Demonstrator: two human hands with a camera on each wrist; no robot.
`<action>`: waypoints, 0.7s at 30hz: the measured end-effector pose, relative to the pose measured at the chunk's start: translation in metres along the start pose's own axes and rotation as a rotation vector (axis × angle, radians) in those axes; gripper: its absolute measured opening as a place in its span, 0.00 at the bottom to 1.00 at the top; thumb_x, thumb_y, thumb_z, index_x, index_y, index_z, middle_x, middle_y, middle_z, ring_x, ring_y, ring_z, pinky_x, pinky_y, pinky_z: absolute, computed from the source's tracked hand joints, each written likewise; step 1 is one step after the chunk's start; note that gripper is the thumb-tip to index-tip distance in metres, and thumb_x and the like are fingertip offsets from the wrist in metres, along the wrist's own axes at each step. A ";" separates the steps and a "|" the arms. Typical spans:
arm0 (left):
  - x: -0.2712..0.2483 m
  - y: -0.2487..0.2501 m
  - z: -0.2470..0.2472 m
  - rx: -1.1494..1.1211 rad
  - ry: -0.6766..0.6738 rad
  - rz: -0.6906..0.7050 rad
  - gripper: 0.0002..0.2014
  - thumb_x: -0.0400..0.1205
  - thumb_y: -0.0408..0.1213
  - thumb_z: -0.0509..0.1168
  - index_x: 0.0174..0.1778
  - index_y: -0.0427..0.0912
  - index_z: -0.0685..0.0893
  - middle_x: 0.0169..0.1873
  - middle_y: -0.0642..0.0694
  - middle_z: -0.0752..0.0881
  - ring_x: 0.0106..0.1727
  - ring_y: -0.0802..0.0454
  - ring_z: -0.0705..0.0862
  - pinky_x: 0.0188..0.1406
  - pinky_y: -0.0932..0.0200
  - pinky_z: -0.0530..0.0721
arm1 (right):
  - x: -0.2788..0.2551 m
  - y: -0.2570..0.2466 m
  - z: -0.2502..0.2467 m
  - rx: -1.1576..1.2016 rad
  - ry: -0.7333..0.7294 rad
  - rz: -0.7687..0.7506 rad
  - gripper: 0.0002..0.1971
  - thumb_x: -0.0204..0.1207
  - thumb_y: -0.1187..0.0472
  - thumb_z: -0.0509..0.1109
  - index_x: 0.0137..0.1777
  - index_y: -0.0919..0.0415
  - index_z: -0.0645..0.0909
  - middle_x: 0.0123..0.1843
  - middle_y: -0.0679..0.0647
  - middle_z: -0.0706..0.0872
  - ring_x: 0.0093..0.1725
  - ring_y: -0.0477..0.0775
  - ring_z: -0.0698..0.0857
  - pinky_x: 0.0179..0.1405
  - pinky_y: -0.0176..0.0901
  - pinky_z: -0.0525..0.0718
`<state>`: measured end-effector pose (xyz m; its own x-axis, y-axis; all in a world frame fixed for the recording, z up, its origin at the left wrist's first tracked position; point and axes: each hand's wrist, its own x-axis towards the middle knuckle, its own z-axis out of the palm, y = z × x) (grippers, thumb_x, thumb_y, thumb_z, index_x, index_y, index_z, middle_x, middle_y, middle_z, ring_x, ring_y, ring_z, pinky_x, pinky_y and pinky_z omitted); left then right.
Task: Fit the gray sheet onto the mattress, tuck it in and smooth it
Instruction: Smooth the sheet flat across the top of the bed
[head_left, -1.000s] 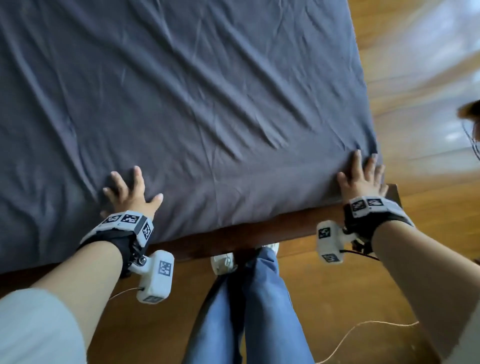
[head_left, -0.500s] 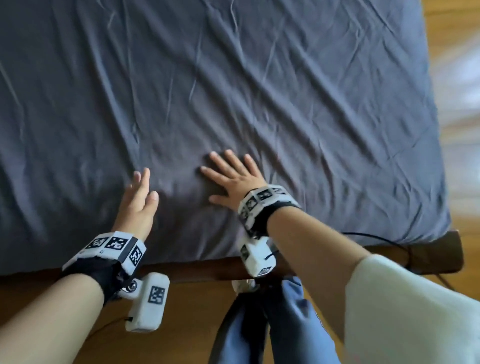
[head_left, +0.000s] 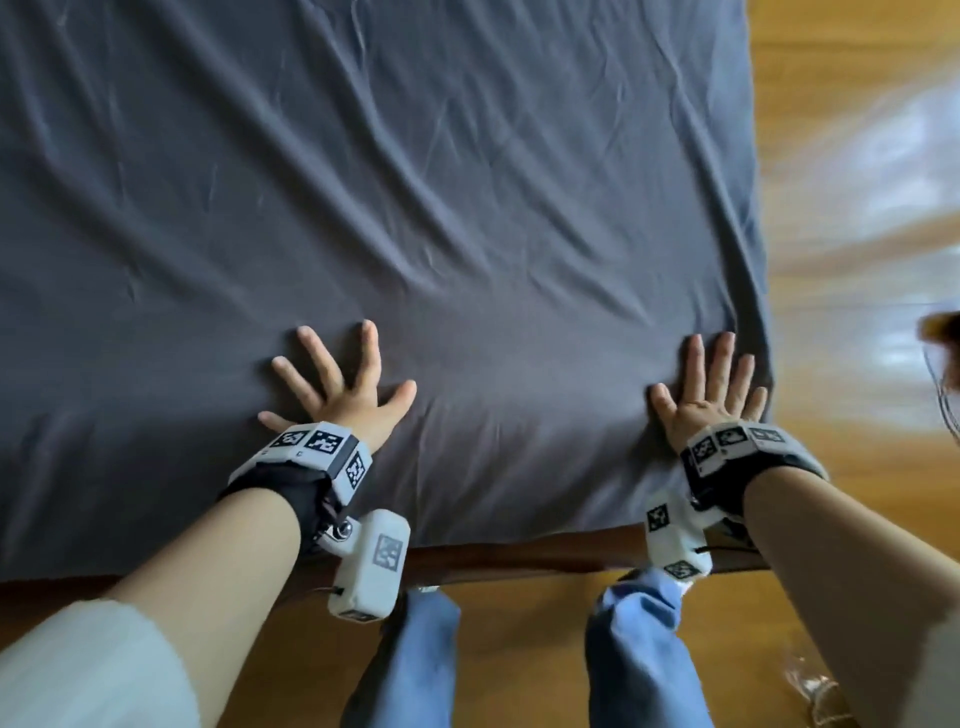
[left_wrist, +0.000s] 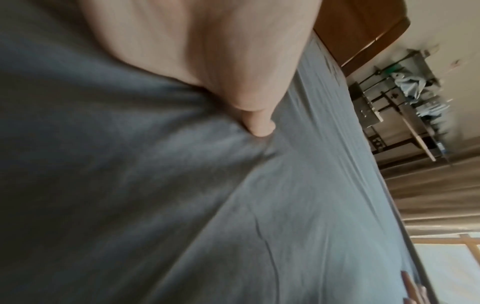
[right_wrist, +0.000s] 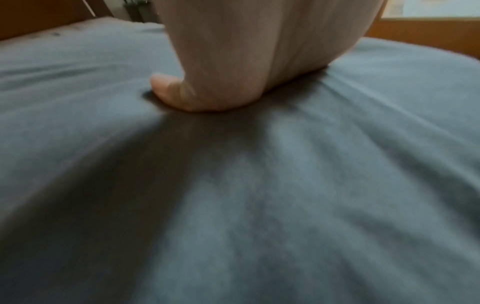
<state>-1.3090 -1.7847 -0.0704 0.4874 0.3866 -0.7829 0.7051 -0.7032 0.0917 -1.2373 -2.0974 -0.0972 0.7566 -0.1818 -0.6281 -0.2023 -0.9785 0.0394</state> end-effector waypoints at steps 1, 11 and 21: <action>-0.001 0.007 0.002 0.008 0.017 -0.018 0.37 0.79 0.66 0.49 0.77 0.70 0.33 0.77 0.47 0.22 0.79 0.35 0.24 0.71 0.20 0.40 | 0.002 0.001 0.002 -0.006 -0.011 -0.010 0.39 0.80 0.39 0.53 0.81 0.44 0.33 0.82 0.49 0.26 0.82 0.58 0.30 0.79 0.58 0.32; -0.038 0.157 0.068 -0.076 0.115 -0.163 0.35 0.81 0.63 0.48 0.79 0.65 0.34 0.80 0.47 0.27 0.81 0.37 0.30 0.73 0.23 0.43 | 0.013 0.035 -0.015 -0.019 -0.214 -0.381 0.43 0.76 0.31 0.51 0.79 0.44 0.27 0.80 0.52 0.21 0.80 0.60 0.26 0.75 0.57 0.25; -0.084 0.197 0.113 -0.121 -0.073 -0.041 0.38 0.79 0.59 0.59 0.75 0.77 0.37 0.75 0.56 0.19 0.78 0.38 0.23 0.74 0.24 0.45 | 0.074 0.104 -0.107 -0.279 -0.197 -0.502 0.39 0.83 0.42 0.50 0.81 0.54 0.29 0.83 0.48 0.27 0.83 0.49 0.34 0.82 0.48 0.38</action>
<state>-1.2691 -2.0229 -0.0558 0.4212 0.3661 -0.8298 0.7829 -0.6086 0.1289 -1.1362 -2.2230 -0.0563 0.5827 0.3036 -0.7539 0.3397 -0.9337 -0.1134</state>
